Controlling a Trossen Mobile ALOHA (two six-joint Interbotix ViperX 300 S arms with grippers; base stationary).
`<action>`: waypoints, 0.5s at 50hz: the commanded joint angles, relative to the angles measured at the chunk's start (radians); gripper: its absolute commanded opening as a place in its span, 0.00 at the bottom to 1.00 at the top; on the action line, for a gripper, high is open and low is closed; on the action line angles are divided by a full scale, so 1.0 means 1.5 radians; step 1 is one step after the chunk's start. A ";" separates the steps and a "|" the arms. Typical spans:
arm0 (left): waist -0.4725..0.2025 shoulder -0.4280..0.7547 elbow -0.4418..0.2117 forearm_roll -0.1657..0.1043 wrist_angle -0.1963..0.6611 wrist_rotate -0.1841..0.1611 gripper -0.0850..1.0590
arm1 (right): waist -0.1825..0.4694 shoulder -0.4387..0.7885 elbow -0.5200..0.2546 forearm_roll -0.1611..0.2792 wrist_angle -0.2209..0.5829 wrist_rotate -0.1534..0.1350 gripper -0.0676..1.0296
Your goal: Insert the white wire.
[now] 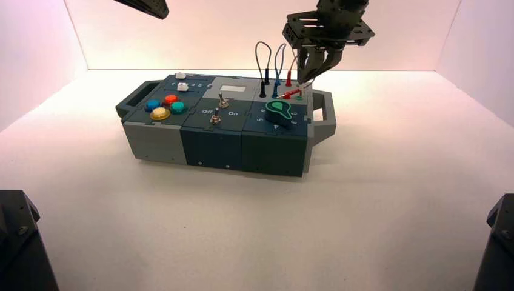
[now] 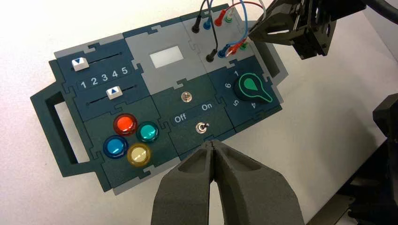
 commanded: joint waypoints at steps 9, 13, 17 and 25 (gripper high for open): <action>-0.004 -0.001 -0.019 -0.003 -0.004 0.003 0.05 | 0.004 -0.003 -0.015 0.002 -0.009 0.001 0.04; -0.004 -0.001 -0.019 -0.003 -0.004 0.003 0.05 | 0.004 0.000 -0.015 0.002 -0.009 0.001 0.04; -0.004 -0.001 -0.019 -0.003 -0.005 0.003 0.05 | 0.004 0.001 -0.015 0.002 -0.012 0.001 0.04; -0.003 0.000 -0.019 -0.003 -0.005 0.003 0.05 | 0.004 0.005 -0.015 0.002 -0.016 0.001 0.04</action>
